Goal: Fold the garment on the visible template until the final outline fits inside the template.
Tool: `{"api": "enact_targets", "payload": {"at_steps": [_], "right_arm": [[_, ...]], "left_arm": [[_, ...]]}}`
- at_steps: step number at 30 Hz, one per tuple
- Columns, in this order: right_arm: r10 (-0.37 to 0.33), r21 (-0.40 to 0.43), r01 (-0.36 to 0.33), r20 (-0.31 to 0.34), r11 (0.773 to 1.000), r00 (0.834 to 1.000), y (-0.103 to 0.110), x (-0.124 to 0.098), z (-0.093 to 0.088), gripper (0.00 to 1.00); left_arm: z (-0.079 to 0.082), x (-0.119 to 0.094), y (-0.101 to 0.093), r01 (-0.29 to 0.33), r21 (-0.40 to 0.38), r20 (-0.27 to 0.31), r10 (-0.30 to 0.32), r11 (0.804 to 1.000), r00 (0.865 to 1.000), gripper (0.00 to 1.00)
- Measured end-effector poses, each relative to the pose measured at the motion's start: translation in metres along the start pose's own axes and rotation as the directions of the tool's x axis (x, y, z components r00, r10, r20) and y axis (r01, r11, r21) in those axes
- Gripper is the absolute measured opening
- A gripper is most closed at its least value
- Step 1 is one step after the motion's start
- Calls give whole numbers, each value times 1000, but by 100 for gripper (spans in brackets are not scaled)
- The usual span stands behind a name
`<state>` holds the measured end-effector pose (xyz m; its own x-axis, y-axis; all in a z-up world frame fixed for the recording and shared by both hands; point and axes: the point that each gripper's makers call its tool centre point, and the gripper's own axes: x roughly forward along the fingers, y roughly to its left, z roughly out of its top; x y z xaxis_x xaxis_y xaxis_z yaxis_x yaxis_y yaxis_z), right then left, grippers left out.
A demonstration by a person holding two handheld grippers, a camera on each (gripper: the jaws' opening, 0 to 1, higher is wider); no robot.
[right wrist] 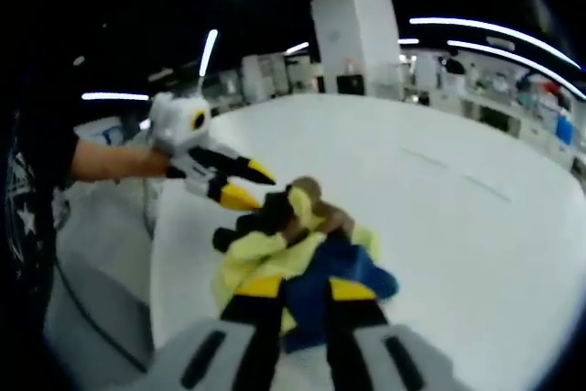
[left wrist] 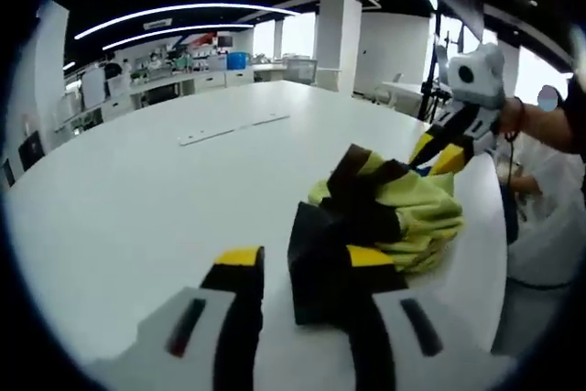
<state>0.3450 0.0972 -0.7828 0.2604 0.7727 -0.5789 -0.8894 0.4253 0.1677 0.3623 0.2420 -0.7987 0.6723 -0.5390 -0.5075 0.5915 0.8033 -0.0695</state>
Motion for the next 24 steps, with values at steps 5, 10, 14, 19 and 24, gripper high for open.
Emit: {"api": "enact_targets", "payload": {"at_steps": [5, 10, 14, 19, 24], "right_arm": [[3, 20, -2, -20, 1000, 1000, -3, 4, -3, 10], [-2, 36, 3, -26, 999, 1000, -3, 4, -3, 7], [15, 58, -13, -29, 998, 999, 4, 2, -2, 0], [28, 59, -25, -63, 998, 998, 11, 6, -9, 0], [20, 45, -18, -46, 999, 999, 12, 3, -5, 0]], "left_arm": [[-5, 6, -3, 36, -14, -15, -36, 999, 999, 23], [-7, 9, -8, 64, -31, -29, -64, 997, 998, 14], [-11, 10, -16, 83, -22, -34, -83, 996, 996, 4], [-13, 10, -16, 75, -7, -43, -75, 997, 996, 0], [-13, 7, -16, 66, -12, -48, -67, 998, 997, 0]]}}
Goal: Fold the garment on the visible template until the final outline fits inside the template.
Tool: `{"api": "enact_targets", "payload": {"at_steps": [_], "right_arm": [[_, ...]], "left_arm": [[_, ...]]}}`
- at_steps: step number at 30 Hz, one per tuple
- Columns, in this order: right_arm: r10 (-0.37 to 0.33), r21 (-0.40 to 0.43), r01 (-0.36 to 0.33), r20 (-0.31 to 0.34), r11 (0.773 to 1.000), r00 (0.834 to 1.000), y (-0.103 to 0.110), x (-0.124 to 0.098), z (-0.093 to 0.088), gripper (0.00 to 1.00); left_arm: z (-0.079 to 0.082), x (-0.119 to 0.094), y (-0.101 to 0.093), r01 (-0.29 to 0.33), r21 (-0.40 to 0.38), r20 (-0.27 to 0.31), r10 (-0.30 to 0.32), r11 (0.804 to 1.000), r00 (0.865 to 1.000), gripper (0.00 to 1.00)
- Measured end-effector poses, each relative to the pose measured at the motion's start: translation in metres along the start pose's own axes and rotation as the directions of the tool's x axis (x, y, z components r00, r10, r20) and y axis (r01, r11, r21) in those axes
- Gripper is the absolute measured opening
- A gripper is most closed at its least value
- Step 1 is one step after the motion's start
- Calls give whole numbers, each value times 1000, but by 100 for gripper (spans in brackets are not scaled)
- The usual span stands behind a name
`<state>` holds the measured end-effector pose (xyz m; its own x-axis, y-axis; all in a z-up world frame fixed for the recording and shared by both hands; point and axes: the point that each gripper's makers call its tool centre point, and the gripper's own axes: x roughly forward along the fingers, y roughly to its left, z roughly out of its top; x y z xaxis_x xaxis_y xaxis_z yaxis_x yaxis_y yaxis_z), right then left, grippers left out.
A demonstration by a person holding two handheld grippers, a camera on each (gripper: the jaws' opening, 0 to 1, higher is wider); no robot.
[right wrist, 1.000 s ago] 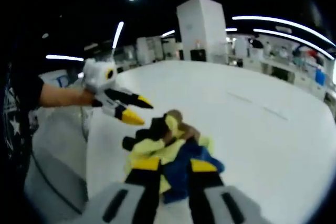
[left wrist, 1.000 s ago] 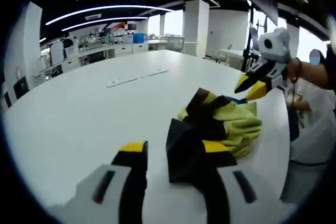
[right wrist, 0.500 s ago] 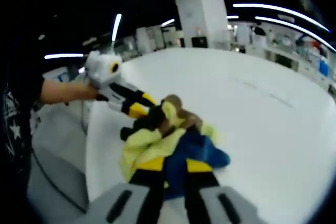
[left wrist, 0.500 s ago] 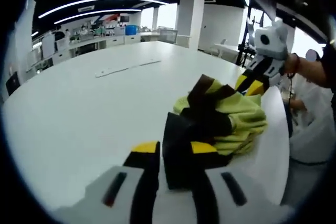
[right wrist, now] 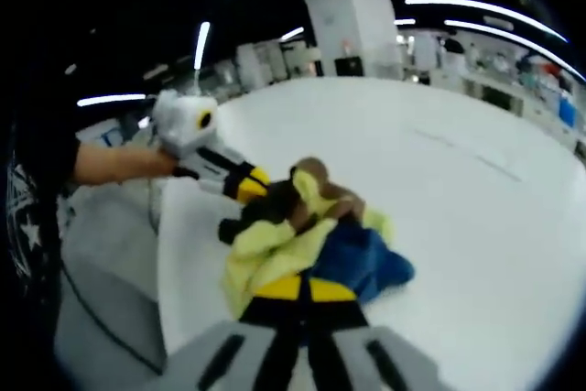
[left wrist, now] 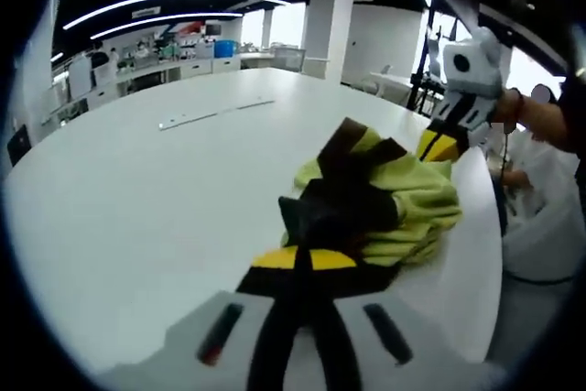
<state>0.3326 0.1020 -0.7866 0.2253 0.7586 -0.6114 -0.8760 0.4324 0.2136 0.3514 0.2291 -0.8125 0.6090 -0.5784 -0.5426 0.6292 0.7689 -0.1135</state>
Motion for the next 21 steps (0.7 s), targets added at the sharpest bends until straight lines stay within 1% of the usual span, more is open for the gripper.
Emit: {"api": "enact_targets", "payload": {"at_steps": [2, 4, 8, 9, 12, 16, 21], "right_arm": [[-5, -22, 6, 16, 1000, 1000, 1, -3, 3, 0], [7, -46, -5, 30, 999, 1000, 6, -8, 7, 0], [-3, -101, 8, 47, 995, 999, 8, -18, 14, 0], [-7, -111, 13, 51, 994, 999, 8, -22, 16, 0], [-24, -123, 32, 65, 992, 998, 5, -28, 22, 0], [-55, -152, 72, 115, 986, 992, -1, -40, 34, 0], [-92, -130, 113, 160, 985, 983, -13, -56, 46, 0]], "left_arm": [[1, -4, 0, -10, 22, 2, 10, 1000, 1000, 0], [4, -8, 2, -20, 31, 12, 20, 999, 1000, 0], [17, -19, 4, -34, 18, 53, 33, 999, 998, 0], [23, -20, 1, -39, 20, 61, 37, 999, 997, 0], [36, -31, -2, -68, 24, 89, 66, 997, 994, 0], [45, -40, -1, -91, 28, 112, 87, 995, 990, 0], [59, -55, 4, -128, 42, 145, 121, 991, 982, 0]]}}
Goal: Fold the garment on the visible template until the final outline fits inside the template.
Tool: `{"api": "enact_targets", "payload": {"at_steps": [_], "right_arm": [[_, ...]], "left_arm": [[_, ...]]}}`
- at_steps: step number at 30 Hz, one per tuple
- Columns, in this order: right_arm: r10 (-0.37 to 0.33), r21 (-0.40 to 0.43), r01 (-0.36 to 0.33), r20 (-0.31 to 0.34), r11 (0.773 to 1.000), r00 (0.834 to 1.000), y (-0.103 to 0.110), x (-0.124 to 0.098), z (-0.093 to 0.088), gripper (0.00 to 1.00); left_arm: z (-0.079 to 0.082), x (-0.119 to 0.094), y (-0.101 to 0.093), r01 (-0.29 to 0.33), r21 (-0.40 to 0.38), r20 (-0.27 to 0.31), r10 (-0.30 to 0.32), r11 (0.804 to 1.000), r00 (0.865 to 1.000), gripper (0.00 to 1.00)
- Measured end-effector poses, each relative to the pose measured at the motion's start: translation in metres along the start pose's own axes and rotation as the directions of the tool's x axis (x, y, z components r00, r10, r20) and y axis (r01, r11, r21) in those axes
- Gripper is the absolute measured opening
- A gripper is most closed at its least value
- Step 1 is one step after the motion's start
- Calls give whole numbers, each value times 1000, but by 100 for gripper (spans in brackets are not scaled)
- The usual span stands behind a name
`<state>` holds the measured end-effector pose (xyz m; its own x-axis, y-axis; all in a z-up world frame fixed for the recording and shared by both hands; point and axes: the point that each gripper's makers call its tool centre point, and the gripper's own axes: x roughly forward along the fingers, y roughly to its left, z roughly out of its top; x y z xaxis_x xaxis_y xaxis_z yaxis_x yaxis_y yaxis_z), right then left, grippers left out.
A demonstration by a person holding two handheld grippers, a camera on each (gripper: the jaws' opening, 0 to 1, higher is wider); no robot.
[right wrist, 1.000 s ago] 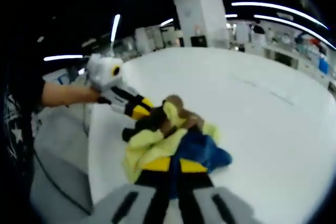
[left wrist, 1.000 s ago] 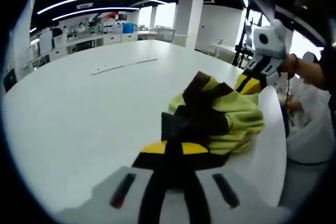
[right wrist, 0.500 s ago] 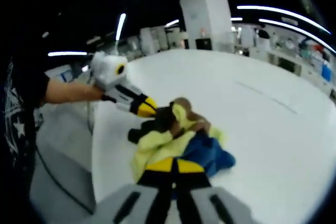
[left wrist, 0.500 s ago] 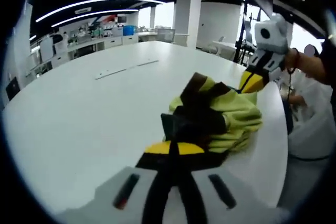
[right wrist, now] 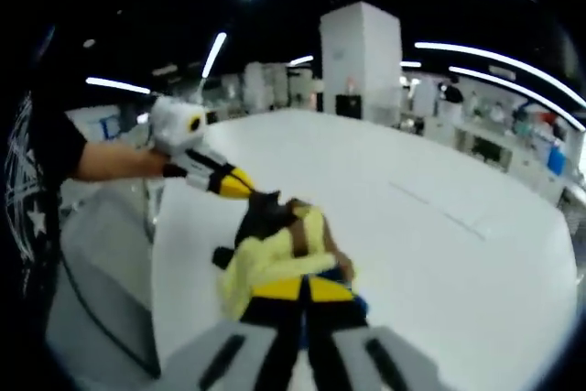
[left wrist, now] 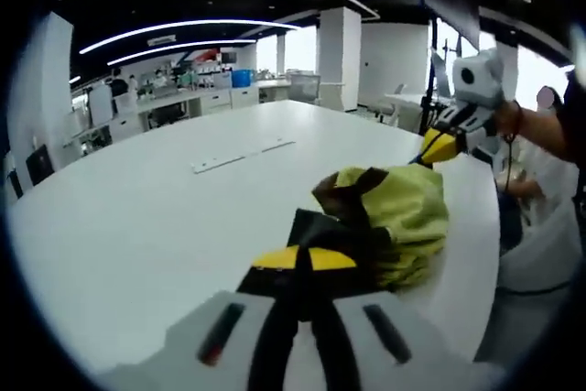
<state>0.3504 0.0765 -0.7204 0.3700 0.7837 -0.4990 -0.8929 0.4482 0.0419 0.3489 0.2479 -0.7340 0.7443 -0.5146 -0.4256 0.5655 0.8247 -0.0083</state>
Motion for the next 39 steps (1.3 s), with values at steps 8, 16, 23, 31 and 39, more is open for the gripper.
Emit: {"api": "enact_targets", "payload": {"at_steps": [8, 16, 23, 31, 39], "right_arm": [[-40, 3, 40, 21, 999, 999, -15, -13, 12, 0], [-86, 4, 86, 36, 996, 996, -38, -26, 24, 0], [-128, 48, 125, 61, 991, 990, -58, -35, 36, 0], [-182, 160, 170, 61, 972, 981, -85, -37, 36, 0], [-249, 306, 217, 69, 927, 966, -127, -29, 33, 0]], "left_arm": [[19, -11, 17, -42, 6, 46, 42, 999, 998, 0], [38, -17, 37, -102, 1, 88, 102, 995, 991, 0], [57, -17, 65, -159, -28, 141, 162, 987, 977, 0], [64, -10, 109, -231, -104, 161, 246, 967, 956, 0], [58, 4, 143, -244, -189, 162, 275, 951, 948, 0]]}}
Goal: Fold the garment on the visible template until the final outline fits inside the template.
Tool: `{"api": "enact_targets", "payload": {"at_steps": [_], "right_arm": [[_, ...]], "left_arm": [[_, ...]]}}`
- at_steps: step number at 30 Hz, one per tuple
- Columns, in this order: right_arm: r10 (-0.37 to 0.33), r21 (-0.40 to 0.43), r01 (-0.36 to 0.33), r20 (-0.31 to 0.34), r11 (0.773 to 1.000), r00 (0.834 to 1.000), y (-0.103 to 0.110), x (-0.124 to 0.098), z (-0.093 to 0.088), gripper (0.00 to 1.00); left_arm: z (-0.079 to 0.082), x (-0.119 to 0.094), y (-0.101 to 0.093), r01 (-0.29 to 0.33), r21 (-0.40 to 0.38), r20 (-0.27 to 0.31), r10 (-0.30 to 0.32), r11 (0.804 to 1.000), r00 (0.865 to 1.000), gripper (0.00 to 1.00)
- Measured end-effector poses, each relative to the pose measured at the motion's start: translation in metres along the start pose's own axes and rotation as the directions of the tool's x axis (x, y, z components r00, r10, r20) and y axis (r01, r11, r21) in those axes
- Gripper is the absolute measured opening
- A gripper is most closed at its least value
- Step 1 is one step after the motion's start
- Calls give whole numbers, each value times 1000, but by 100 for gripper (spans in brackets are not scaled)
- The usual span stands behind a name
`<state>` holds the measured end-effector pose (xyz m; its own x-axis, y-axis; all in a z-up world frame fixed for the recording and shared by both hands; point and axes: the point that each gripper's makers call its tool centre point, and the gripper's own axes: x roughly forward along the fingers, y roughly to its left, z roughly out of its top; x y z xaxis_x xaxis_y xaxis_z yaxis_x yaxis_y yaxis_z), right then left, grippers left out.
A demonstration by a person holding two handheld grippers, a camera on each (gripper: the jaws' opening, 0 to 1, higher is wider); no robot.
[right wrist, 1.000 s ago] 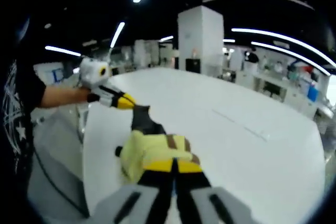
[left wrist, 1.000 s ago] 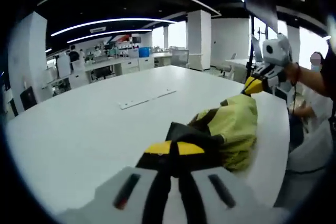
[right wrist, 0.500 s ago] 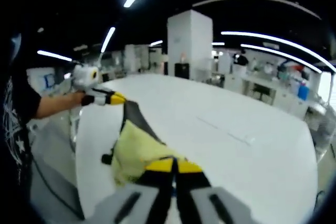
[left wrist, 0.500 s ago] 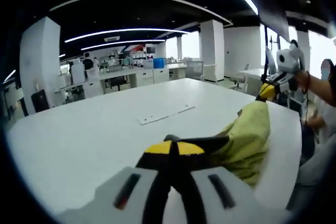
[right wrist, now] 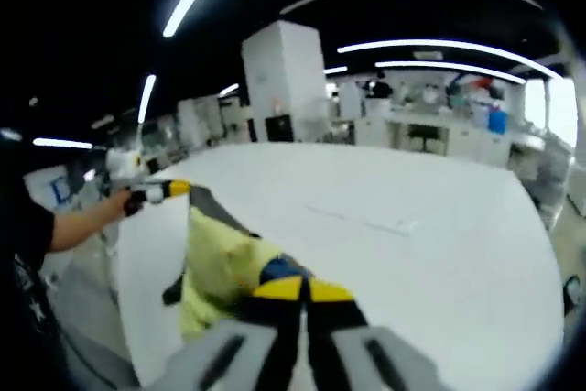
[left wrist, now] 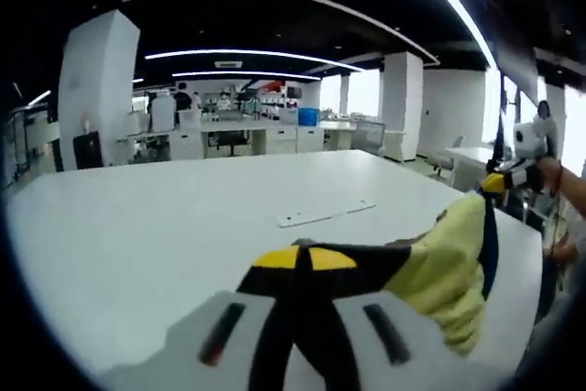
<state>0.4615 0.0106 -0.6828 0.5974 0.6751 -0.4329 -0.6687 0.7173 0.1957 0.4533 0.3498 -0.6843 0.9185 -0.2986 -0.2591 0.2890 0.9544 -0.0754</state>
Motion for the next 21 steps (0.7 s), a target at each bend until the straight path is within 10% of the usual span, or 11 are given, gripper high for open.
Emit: {"api": "enact_targets", "payload": {"at_steps": [21], "right_arm": [[-157, 193, 159, -24, 968, 987, -88, 76, -14, 0]], "left_arm": [[-52, 71, 44, -15, -114, -104, 3, 993, 995, 0]]}}
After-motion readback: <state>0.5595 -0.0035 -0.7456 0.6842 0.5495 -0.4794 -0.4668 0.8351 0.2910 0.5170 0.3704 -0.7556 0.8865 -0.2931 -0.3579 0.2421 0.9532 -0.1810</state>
